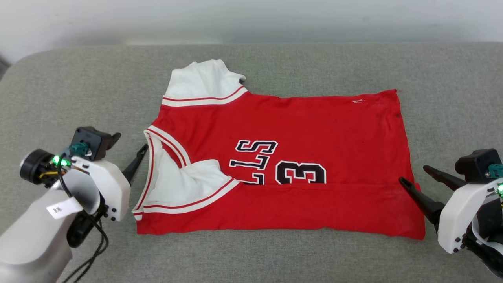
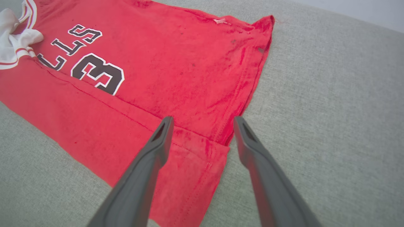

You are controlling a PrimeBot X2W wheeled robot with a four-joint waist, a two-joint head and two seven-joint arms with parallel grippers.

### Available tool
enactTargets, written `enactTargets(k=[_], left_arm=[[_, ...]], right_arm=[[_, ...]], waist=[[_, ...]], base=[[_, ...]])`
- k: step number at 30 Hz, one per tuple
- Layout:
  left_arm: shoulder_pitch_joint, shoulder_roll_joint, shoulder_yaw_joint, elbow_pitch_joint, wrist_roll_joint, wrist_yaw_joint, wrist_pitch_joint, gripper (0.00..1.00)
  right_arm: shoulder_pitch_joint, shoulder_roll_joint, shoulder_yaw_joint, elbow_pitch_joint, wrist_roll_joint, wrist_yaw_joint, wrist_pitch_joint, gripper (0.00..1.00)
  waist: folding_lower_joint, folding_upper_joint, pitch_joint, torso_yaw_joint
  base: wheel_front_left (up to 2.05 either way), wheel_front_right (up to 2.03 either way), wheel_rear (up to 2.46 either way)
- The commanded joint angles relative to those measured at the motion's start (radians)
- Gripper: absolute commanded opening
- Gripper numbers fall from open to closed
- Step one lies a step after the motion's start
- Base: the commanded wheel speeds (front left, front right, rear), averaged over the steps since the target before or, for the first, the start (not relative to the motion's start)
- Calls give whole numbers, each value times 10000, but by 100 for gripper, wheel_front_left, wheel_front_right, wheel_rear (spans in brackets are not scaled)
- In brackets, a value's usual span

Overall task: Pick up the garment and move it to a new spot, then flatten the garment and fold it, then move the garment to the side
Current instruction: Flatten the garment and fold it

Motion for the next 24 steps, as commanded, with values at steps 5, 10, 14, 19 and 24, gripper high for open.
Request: enactTargets(k=[5, 10, 14, 19, 24], left_arm=[[-369, 619, -172, -1010, -183, -110, 1574, 100], [-724, 1070, -550, -1850, -936, -421, 3944, 100], [-915, 1273, -925, -2250, -1771, -585, 5790, 100], [-990, 1441, -1347, -2291, -2378, -669, 7234, 100], [-707, 1327, -1660, -1753, -2732, -691, 7823, 100]], right_arm=[[284, 49, -127, -111, -147, -4, 45, 100], [345, 119, -168, -153, -233, -4, 120, 100], [337, 212, -145, -203, -285, -4, 206, 100], [141, 293, -47, -264, -281, -4, 348, 100], [-72, 371, 120, -245, -270, -4, 437, 100]], waist=[[0, 0, -274, 190], [0, 0, -338, 245], [0, 0, -309, 213], [0, 0, -140, 42], [0, 0, 87, -207]], base=[[0, 0, 0], [0, 0, 0], [0, 0, 0], [0, 0, 0], [0, 0, 0]])
